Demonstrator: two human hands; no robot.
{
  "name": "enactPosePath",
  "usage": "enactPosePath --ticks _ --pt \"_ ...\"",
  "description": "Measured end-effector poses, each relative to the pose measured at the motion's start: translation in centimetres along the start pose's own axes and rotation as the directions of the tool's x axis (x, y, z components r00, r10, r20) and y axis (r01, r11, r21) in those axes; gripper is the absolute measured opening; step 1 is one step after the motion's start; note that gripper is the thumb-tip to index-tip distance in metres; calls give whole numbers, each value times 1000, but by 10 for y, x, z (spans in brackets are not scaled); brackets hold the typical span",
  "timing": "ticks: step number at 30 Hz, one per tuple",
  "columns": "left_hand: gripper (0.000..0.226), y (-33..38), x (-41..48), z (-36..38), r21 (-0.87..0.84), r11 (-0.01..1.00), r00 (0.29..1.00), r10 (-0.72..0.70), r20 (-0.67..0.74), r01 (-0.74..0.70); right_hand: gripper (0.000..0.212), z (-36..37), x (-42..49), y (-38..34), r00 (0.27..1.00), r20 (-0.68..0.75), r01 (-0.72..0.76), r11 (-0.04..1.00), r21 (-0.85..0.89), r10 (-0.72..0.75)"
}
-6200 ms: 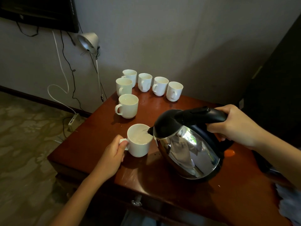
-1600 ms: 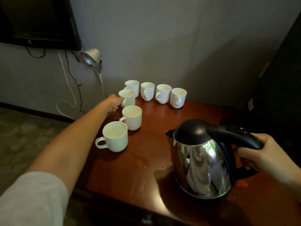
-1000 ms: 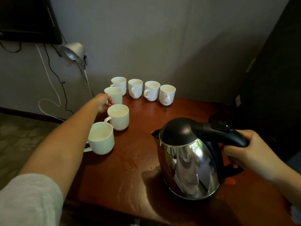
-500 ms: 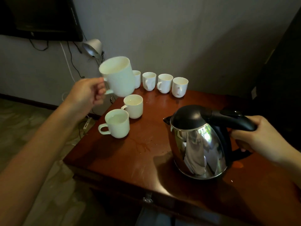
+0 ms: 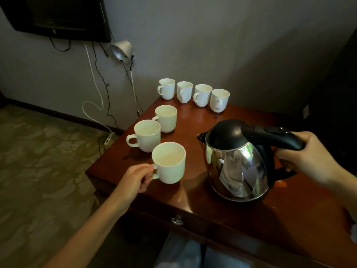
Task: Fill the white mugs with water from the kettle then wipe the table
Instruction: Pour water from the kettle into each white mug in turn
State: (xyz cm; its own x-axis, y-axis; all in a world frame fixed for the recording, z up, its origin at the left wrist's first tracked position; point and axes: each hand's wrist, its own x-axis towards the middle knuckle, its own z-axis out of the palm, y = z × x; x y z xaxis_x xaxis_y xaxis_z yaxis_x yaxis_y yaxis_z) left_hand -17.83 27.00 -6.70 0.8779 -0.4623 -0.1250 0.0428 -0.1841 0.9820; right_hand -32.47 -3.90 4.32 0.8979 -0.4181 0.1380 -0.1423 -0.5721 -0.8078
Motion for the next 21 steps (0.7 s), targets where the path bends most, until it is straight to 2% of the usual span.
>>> enactPosePath --ticks 3,10,13,21 --pt "39 -1 7 2 28 1000 1000 -10 -2 10 24 1 4 -4 1000 19 14 1000 -8 -14" --pt "38 -2 13 1 69 997 1000 -25 -12 26 20 2 18 -21 988 130 90 994 -61 -82" --pt "38 0 12 2 51 999 1000 -8 20 7 9 4 25 -28 984 160 92 992 -88 -77" --pt "38 -2 10 4 43 999 999 30 35 -31 9 11 35 -45 968 243 98 985 -139 -62"
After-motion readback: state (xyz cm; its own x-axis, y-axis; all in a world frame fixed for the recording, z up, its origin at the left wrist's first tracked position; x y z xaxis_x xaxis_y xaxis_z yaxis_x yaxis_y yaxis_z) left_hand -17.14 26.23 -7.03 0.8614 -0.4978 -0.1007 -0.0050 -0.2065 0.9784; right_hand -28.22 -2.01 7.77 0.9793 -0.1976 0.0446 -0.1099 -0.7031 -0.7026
